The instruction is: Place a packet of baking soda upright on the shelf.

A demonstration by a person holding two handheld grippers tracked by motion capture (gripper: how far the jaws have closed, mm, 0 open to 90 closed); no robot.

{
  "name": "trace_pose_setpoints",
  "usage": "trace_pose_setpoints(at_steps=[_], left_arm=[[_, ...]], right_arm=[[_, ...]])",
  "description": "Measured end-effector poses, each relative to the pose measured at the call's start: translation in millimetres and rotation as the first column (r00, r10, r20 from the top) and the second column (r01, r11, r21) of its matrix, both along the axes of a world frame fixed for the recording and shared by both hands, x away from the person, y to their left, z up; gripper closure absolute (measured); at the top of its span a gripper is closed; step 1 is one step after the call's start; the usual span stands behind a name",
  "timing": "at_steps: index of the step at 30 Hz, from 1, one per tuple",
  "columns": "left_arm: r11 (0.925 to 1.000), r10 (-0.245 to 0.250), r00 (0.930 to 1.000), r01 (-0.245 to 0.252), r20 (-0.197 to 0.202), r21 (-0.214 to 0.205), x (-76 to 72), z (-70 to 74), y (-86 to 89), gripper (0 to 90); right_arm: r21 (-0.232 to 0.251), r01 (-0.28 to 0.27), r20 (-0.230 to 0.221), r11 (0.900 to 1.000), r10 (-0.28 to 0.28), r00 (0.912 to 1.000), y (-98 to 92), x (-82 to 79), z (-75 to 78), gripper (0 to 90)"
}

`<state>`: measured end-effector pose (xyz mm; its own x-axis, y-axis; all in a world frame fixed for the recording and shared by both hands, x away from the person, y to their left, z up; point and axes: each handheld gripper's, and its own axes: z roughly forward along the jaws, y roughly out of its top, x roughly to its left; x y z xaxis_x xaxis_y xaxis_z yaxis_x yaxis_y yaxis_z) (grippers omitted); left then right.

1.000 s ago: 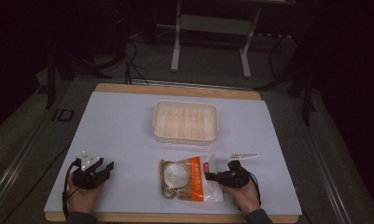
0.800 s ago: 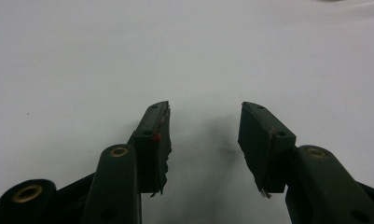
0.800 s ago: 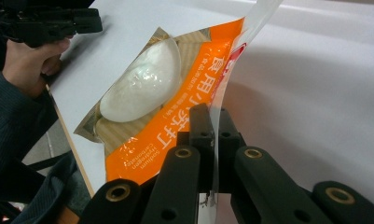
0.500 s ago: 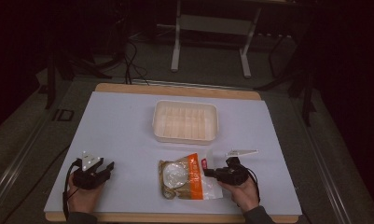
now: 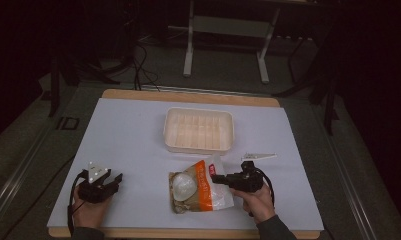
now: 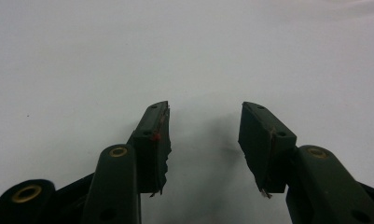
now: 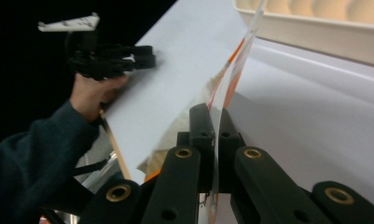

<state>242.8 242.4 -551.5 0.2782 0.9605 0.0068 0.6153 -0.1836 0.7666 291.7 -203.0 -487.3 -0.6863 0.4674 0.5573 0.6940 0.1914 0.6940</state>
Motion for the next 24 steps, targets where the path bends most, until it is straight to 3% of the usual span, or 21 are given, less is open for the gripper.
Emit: trace_pose_setpoints(at_steps=[13, 16, 24], left_arm=[[1.0, -0.003, 1.0, 0.003, 0.002, 0.0, -0.1, 0.1, -0.1, 52.8], [1.0, -0.003, 1.0, 0.003, 0.001, -0.001, 0.0, 0.0, -0.1, 52.8], [1.0, -0.002, 1.0, 0.002, 0.004, -0.004, 0.1, 0.1, -0.4, 52.8]], right_arm=[[0.068, -0.055, 0.013, 0.9962, 0.054, 0.9984, 25.7, 3.0, 18.1, 90.0], [0.112, -0.078, 0.004, 0.9906, 0.079, 0.9969, 31.6, 4.0, 20.1, 90.0], [0.109, -0.087, 0.029, 0.9902, 0.084, 0.996, 42.6, 4.9, 30.7, 90.0]])
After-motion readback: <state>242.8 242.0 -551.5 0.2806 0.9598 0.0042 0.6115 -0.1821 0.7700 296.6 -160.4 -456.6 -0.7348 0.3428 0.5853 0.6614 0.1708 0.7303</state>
